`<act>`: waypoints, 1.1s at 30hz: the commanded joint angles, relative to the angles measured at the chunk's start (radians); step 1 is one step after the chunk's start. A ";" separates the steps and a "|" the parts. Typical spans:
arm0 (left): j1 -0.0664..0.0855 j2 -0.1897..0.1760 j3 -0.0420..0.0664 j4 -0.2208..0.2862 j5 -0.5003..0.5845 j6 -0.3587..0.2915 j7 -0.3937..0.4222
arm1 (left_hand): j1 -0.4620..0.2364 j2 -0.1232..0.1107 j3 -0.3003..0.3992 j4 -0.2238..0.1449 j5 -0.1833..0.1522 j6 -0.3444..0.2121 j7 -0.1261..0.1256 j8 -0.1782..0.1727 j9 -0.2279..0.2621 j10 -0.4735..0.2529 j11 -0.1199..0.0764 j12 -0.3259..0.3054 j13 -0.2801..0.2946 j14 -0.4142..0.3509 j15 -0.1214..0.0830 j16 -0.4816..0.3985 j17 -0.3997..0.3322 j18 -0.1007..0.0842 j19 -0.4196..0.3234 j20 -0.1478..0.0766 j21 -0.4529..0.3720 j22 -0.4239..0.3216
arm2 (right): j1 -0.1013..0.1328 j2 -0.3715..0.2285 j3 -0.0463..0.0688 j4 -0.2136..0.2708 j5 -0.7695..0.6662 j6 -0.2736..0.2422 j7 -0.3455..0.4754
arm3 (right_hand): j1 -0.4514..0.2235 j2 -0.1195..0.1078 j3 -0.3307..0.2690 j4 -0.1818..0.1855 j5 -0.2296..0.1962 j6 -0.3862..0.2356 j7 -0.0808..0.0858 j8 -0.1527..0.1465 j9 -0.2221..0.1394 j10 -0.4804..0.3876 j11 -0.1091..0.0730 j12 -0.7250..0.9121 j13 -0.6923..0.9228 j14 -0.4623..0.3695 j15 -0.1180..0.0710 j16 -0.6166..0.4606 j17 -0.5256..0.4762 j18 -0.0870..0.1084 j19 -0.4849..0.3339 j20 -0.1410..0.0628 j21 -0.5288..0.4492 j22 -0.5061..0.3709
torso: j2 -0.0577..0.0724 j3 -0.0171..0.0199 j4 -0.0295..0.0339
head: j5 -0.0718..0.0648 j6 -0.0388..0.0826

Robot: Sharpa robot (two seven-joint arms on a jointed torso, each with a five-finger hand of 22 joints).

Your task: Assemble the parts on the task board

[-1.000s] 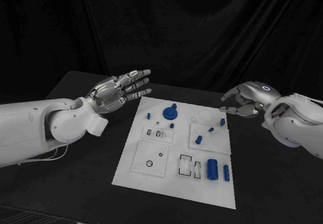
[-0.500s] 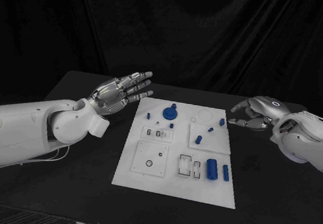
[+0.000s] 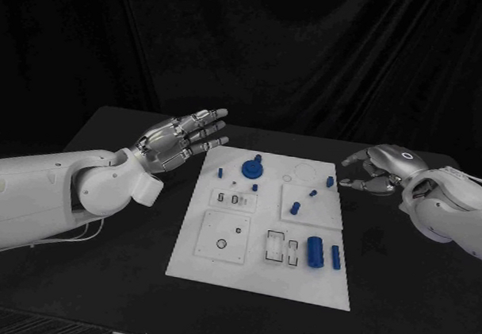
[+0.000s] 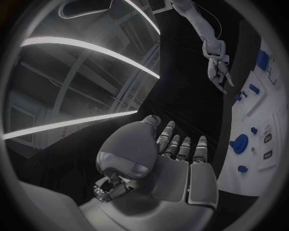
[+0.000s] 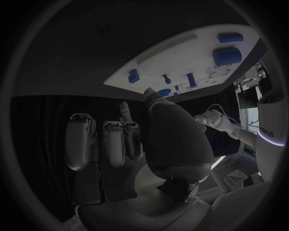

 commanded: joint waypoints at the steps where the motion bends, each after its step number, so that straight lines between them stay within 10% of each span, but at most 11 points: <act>1: -0.002 -0.001 0.001 0.003 -0.001 0.010 0.013 | 0.007 -0.005 0.042 -0.005 0.010 0.008 0.002 0.017 0.017 -0.004 0.014 0.026 0.009 0.000 0.013 -0.007 -0.005 0.003 0.006 0.011 -0.011 -0.006 | -0.006 0.011 0.001 -0.015 0.000 0.009 -0.017 | 0.023 0.011 0.008 0.008 0.023 -0.012 -0.001 -0.014 0.012 0.116 -0.004 0.017 0.264 0.103 -0.010 0.020 0.269 -0.031 0.035 -0.010 0.005 0.228 | -0.001 0.0002 0.0001 | 0.001 0.000; 33: -0.004 -0.001 0.001 0.001 -0.001 0.020 0.008 | 0.007 -0.004 0.046 -0.008 0.011 0.006 0.003 0.017 0.017 -0.004 0.015 0.025 0.009 0.000 0.015 -0.006 -0.005 0.003 0.006 0.012 -0.011 -0.006 | -0.032 0.098 0.001 -0.121 0.011 0.080 -0.014 | 0.056 0.032 0.023 0.004 0.119 0.021 0.008 0.010 0.031 0.116 0.003 0.017 0.264 0.103 -0.006 0.020 0.269 -0.030 0.033 -0.007 -0.001 0.227 | -0.001 -0.0008 0.0030 | 0.000 -0.008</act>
